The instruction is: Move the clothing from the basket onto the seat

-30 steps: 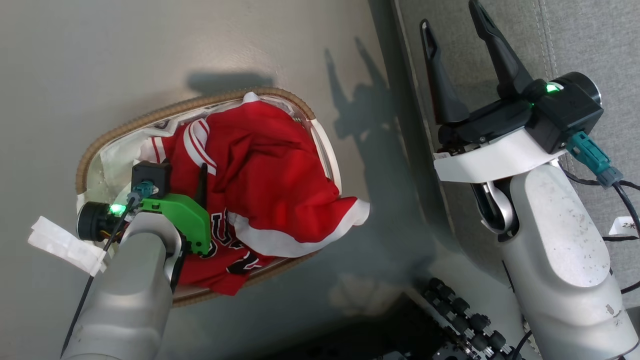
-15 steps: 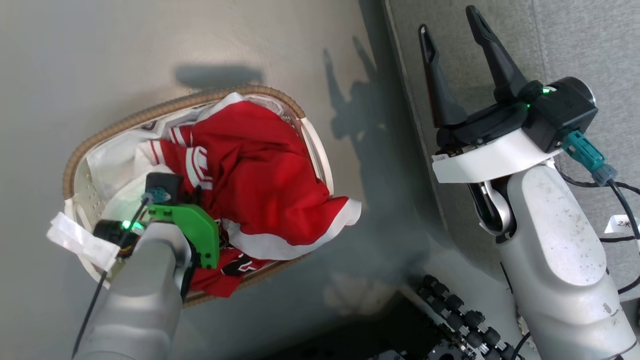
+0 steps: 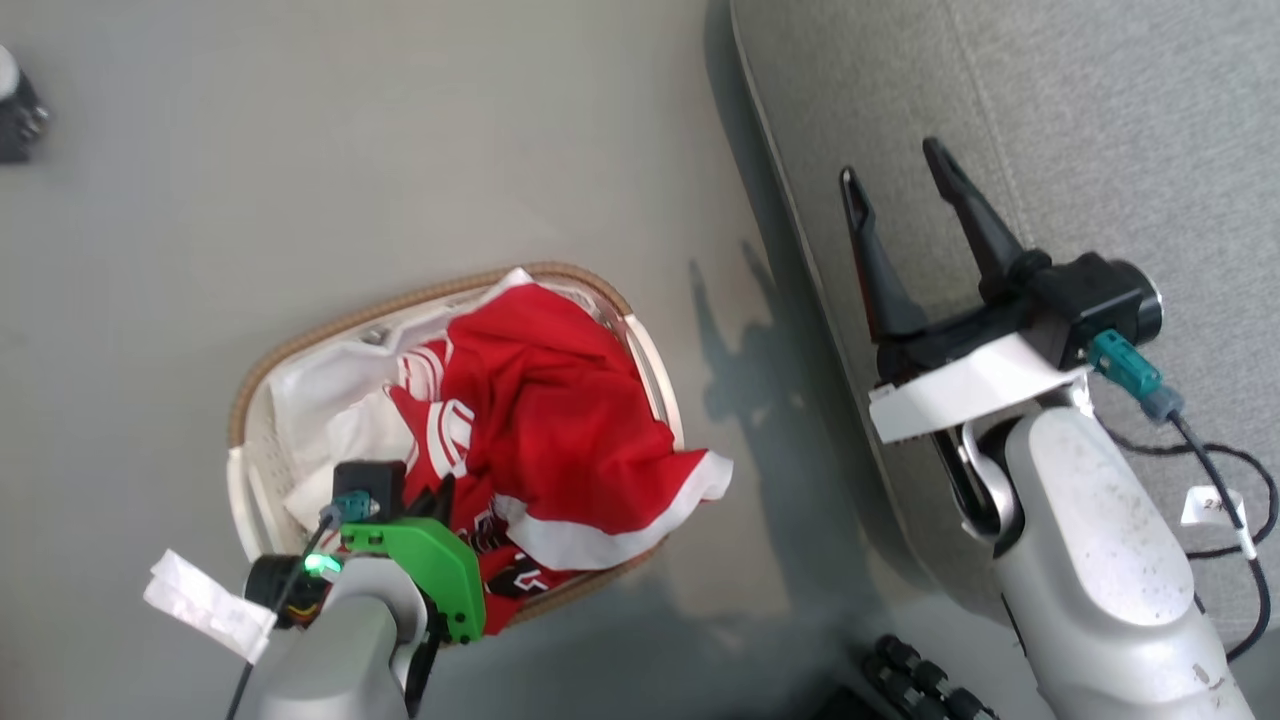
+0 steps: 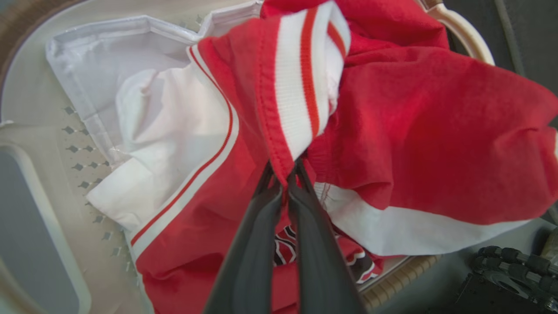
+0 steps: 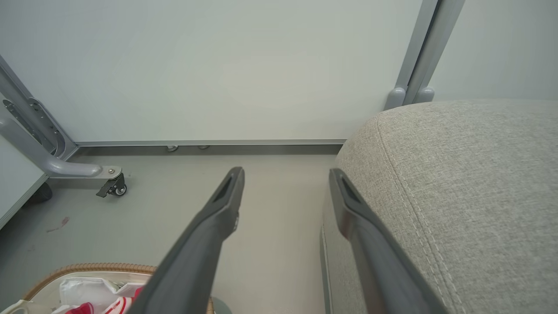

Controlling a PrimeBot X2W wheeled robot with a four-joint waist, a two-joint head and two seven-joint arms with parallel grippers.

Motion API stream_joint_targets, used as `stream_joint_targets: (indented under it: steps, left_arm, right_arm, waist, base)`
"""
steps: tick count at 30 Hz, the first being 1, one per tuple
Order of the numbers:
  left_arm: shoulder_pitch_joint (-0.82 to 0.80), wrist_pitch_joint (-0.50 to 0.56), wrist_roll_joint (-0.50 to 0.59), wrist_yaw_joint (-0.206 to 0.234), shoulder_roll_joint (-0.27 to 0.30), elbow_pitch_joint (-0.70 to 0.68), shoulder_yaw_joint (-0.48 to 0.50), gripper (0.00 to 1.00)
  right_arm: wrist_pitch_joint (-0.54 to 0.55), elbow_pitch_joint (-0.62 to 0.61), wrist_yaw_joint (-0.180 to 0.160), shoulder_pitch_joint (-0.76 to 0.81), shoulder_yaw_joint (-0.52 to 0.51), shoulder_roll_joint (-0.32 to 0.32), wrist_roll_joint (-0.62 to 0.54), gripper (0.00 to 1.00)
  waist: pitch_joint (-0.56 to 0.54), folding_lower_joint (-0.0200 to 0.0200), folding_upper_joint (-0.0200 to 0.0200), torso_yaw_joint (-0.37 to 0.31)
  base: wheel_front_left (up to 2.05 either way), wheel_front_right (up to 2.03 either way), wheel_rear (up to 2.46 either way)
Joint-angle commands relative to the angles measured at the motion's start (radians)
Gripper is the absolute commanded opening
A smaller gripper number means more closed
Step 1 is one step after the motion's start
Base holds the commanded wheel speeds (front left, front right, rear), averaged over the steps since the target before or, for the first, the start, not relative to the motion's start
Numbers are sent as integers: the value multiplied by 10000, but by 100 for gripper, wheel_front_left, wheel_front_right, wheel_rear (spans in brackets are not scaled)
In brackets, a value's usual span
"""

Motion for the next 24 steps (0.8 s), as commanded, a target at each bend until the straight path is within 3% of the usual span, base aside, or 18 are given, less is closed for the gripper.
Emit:
stream_joint_targets:
  steps: [1,13,24]
  left_arm:
    - [289,-66,-106,-29,-36,-134,-48,0]
    - [1882,-91,163,-29,127,-2792,556,0]
    - [2661,-94,778,-29,-22,-5044,1383,0]
  right_arm:
    - [-20,87,-8,286,-20,-42,-78,100]
    - [-20,626,-7,1485,-91,-43,-173,100]
    - [-20,886,-7,2438,-200,-41,-167,100]
  waist:
    - [-1288,0,-1,533]
    - [-3546,0,-1,1312]
    - [-4876,0,-1,1740]
  base:
    - [0,0,0]
    - [0,0,0]
    - [0,0,0]
